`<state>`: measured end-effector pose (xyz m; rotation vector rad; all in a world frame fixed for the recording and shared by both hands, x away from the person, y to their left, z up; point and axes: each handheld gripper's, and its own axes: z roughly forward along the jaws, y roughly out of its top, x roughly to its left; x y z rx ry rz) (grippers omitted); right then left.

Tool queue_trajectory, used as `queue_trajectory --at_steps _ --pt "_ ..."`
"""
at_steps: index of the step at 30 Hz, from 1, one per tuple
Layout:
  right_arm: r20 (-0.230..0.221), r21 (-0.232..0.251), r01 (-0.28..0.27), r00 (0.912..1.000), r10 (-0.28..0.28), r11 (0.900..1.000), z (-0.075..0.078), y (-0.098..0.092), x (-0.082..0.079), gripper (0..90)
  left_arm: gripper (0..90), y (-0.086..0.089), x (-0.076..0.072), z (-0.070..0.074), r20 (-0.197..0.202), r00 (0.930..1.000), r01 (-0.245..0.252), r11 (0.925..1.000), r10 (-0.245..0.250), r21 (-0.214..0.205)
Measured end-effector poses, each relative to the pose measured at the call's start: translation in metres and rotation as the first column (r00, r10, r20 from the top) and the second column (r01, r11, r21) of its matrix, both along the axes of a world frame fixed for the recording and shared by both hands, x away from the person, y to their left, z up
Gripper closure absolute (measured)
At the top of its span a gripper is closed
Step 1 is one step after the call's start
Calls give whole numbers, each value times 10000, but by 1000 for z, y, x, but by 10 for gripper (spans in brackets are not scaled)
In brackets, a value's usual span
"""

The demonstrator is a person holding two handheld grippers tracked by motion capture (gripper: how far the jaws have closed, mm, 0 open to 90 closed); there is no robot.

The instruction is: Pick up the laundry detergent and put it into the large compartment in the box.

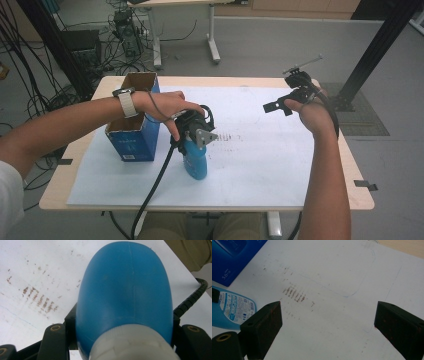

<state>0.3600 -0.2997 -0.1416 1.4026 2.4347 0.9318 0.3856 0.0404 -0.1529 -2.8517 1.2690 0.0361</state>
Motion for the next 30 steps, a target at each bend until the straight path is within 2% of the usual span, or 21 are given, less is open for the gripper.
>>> queue_trajectory --at_steps 30 --pt "82 40 -98 9999 98 9999 1 2 -1 79 384 3 -1 2 -43 9998 -174 9997 173 -151"
